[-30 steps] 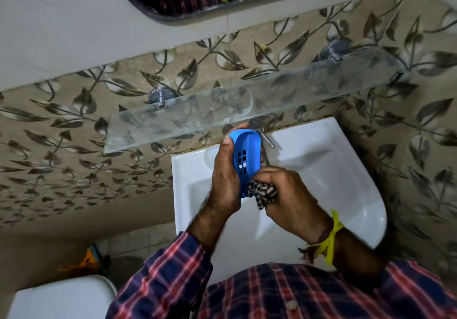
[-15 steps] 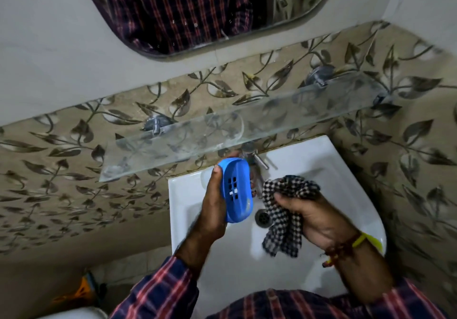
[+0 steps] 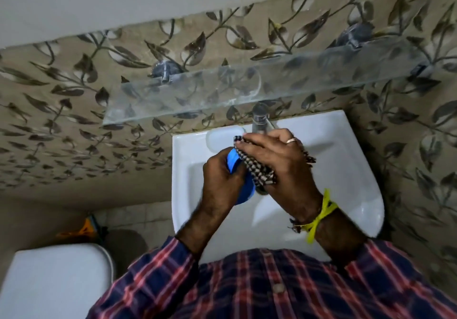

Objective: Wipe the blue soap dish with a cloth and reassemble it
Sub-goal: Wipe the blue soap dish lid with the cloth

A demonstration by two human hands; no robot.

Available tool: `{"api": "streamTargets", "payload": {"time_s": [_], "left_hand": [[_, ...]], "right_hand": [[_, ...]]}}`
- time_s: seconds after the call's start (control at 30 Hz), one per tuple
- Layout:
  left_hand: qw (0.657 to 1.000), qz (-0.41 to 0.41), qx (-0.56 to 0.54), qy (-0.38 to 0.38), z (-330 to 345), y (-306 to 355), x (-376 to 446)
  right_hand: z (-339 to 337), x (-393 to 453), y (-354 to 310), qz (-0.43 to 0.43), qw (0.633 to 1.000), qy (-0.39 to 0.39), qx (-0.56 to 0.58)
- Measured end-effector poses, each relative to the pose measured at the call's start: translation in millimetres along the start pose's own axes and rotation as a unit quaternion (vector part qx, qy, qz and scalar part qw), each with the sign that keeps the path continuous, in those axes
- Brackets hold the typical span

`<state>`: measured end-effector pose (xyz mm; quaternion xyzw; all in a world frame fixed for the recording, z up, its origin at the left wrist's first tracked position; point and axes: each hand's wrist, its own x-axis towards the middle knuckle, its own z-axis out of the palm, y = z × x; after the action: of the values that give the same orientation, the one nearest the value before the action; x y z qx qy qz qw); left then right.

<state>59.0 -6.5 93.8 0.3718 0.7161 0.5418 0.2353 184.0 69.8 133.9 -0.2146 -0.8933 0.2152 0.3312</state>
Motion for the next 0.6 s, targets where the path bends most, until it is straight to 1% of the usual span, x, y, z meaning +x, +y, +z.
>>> {"api": "streamTargets", "payload": {"time_s": [0.03, 0.1, 0.2, 0.27, 0.33, 0.4, 0.43, 0.53, 0.6], "left_hand": [[1.000, 0.006, 0.012, 0.001, -4.0, -2.5, -0.7], [0.999, 0.023, 0.049, -0.001, -11.4, -4.5, -3.2], [0.997, 0.046, 0.059, 0.009, -14.5, 0.1, -9.4], [0.999, 0.036, 0.032, 0.026, -13.6, 3.9, -7.3], [1.000, -0.007, -0.014, 0.022, -14.2, 7.9, -1.1], [0.996, -0.046, -0.070, -0.009, -16.8, 9.8, 6.5], [0.995, -0.050, -0.086, -0.027, -19.0, 10.8, 10.0], [0.993, -0.038, -0.103, -0.048, -24.4, 13.0, 18.7], [0.991, -0.036, -0.112, -0.057, -24.8, 15.7, 21.5]], "right_hand": [[2.0, -1.7, -0.2, -0.029, 0.999, -0.021, -0.009], [5.9, -5.4, 0.6, -0.073, 0.996, -0.035, -0.030], [8.1, -10.0, 6.0, -0.072, 0.997, -0.014, 0.002], [6.6, -9.3, 10.9, -0.034, 0.998, 0.013, 0.043], [2.6, -2.3, 14.1, -0.001, 0.996, 0.020, 0.083], [-0.3, 9.9, 11.4, -0.013, 0.996, 0.005, 0.093], [-0.5, 16.5, 8.4, -0.032, 0.996, -0.007, 0.086], [-2.8, 31.4, 6.5, -0.081, 0.994, -0.038, 0.069], [-7.1, 32.2, 12.5, -0.069, 0.992, -0.040, 0.095]]}}
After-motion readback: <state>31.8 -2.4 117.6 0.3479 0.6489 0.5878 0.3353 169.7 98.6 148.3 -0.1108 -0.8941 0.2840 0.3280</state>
